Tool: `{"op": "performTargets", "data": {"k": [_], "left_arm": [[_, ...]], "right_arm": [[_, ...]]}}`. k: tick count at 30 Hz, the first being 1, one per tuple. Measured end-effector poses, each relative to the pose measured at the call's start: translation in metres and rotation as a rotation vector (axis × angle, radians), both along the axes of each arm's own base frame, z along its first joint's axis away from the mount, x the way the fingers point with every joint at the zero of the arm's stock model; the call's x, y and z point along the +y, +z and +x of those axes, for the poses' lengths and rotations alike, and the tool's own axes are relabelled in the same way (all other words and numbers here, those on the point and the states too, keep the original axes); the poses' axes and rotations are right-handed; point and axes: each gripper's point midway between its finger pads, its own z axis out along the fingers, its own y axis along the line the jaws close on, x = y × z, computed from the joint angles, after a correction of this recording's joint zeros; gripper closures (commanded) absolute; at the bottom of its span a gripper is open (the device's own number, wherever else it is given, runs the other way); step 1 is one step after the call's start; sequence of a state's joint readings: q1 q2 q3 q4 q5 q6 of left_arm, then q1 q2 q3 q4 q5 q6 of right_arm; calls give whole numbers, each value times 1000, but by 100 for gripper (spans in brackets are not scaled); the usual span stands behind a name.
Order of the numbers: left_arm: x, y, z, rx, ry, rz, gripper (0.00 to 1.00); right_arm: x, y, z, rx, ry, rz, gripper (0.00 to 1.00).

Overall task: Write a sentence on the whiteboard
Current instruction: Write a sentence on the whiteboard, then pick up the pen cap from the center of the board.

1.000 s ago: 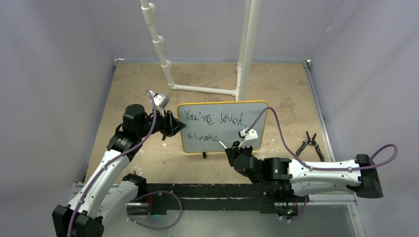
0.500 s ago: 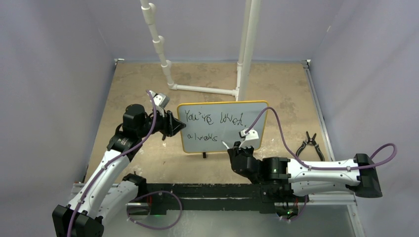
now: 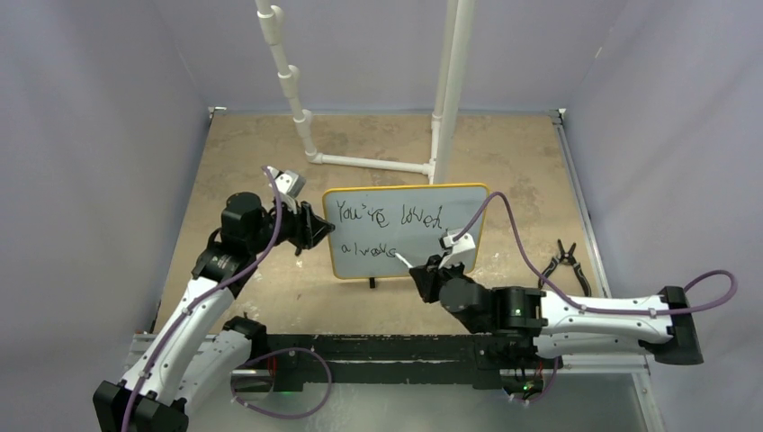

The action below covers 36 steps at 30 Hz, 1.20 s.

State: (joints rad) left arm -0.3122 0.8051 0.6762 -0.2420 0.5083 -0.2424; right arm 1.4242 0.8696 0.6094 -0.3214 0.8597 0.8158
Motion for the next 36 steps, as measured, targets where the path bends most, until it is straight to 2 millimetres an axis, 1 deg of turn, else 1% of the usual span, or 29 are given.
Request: {"op": "performTargets", "data": {"k": [3, 6, 7, 9, 11, 14, 16, 18, 19, 22, 24, 25, 27, 30, 33, 36], "left_arm": [[11, 8, 2, -41, 70, 14, 59], [30, 21, 8, -102, 192, 28, 57], [36, 23, 10, -113, 232, 33, 57], [52, 24, 16, -118, 335, 48, 57], [66, 21, 23, -100, 428, 71, 56], [82, 0, 33, -18, 540, 123, 56], [88, -18, 36, 46, 584, 163, 56], [93, -41, 39, 125, 610, 218, 56], [95, -55, 41, 171, 618, 252, 56], [97, -85, 42, 270, 612, 318, 56], [94, -102, 42, 326, 592, 346, 56], [92, -108, 41, 346, 582, 356, 56], [90, -121, 42, 391, 566, 378, 57], [89, -140, 43, 452, 550, 423, 58], [90, -159, 45, 511, 547, 470, 60], [94, -170, 46, 539, 554, 507, 61]], "right_arm": [[8, 32, -6, -58, 105, 104, 100], [14, 63, -9, -130, 174, 184, 100], [16, 70, -9, -151, 183, 193, 100], [19, 84, -8, -197, 200, 202, 100], [23, 100, -4, -249, 199, 201, 100], [29, 125, 5, -338, 179, 189, 100], [31, 146, 12, -406, 158, 192, 100], [33, 170, 19, -470, 138, 203, 100], [34, 183, 24, -499, 126, 209, 100], [37, 215, 41, -570, 111, 234, 100], [36, 232, 53, -613, 109, 250, 100], [34, 236, 57, -630, 109, 256, 100], [34, 243, 58, -654, 124, 270, 100], [37, 254, 51, -688, 171, 302, 100], [35, 263, 44, -716, 197, 336, 100], [29, 266, 38, -737, 215, 365, 100]]}}
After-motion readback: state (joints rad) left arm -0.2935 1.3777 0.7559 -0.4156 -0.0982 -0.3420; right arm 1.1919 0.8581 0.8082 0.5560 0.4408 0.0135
